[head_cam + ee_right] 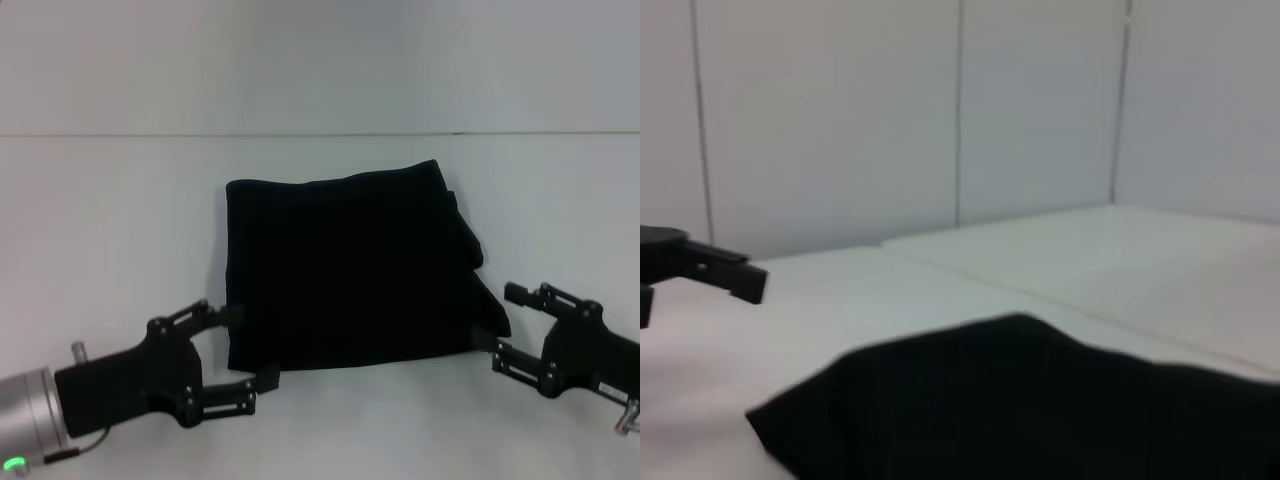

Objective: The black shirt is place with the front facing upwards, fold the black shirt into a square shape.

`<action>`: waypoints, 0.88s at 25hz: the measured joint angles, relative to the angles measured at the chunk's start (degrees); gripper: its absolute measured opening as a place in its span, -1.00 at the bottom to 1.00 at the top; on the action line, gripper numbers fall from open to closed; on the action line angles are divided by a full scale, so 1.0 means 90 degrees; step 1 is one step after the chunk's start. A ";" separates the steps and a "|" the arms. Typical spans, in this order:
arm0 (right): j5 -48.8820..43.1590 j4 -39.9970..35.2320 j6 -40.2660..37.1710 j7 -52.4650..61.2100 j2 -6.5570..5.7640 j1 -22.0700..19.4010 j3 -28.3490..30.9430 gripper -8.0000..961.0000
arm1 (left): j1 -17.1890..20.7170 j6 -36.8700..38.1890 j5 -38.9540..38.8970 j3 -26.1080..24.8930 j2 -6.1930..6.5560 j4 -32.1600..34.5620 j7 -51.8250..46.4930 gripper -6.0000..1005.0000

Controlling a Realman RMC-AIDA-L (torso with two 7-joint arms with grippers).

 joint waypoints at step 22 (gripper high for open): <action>0.0030 0.0128 0.0092 -0.0158 -0.0015 -0.0093 0.0079 0.55 | -0.0030 -0.0351 -0.0023 -0.0021 0.0091 -0.0443 0.0274 0.86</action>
